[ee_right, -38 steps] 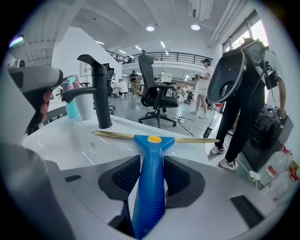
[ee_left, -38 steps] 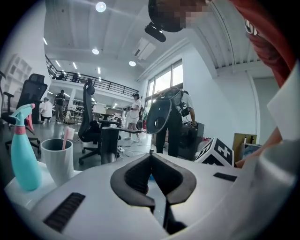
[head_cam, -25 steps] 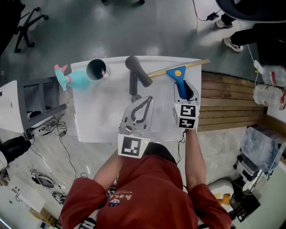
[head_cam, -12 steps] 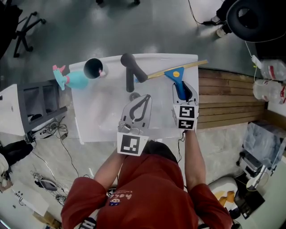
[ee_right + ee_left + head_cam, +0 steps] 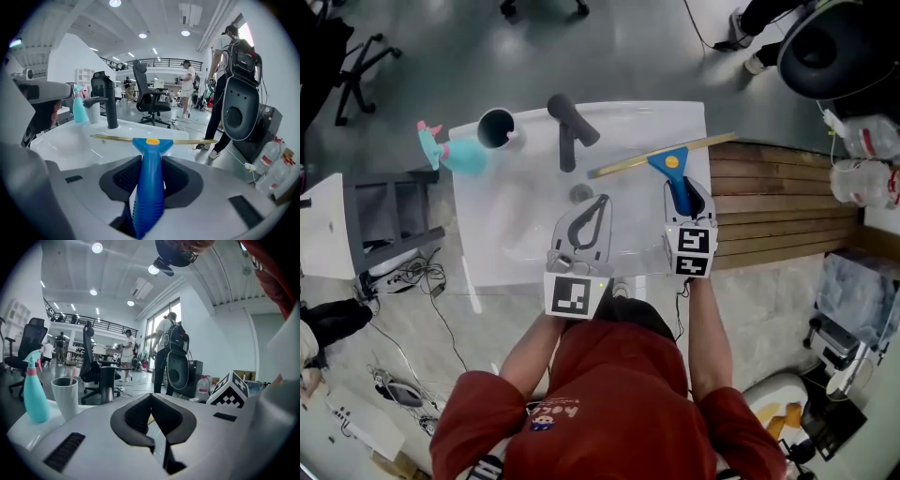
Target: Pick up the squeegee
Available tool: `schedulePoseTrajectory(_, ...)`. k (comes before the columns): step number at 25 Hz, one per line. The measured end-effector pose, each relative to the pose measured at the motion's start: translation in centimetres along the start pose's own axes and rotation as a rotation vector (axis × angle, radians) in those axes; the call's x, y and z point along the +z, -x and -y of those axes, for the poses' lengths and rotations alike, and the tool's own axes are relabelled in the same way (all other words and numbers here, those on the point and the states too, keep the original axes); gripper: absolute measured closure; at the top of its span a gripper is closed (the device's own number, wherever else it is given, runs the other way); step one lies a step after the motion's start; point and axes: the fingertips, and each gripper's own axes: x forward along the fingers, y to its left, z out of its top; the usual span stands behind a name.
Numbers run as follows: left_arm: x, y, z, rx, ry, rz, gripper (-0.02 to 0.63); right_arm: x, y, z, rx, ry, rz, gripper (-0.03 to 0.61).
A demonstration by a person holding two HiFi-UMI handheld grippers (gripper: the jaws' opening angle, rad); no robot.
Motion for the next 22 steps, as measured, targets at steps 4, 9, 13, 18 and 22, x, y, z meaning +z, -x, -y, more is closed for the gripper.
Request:
schedulePoseTrajectory(4, -0.1, 2.8, 1.1, 0.031, -0.013, 0.006, 0.598, -1.4, 3.2, -0.5, -0.006, 0.004, 0.01, 0.436)
schedulePoseTrajectory(9, -0.3, 6.6, 3.0, 0.065, -0.034, 0.016, 0.598, -3.1, 6.9, -1.6, 0.0, -0.003, 0.037, 0.436)
schedulePoseTrajectory(13, -0.1, 9.9, 4.1, 0.112, -0.047, 0.023, 0.598, -4.0, 9.9, -2.6, 0.013, -0.017, 0.059, 0.436)
schedulePoseTrajectory(18, 0.5, 14.9, 5.4, 0.177, -0.061, 0.053, 0.598, -4.9, 14.4, -3.8, 0.03, -0.018, 0.104, 0.436)
schedulePoseTrajectory(22, 1.6, 18.4, 5.9, 0.234, -0.08, 0.076, 0.598, -4.3, 17.8, -4.6, 0.041, -0.017, 0.161, 0.436)
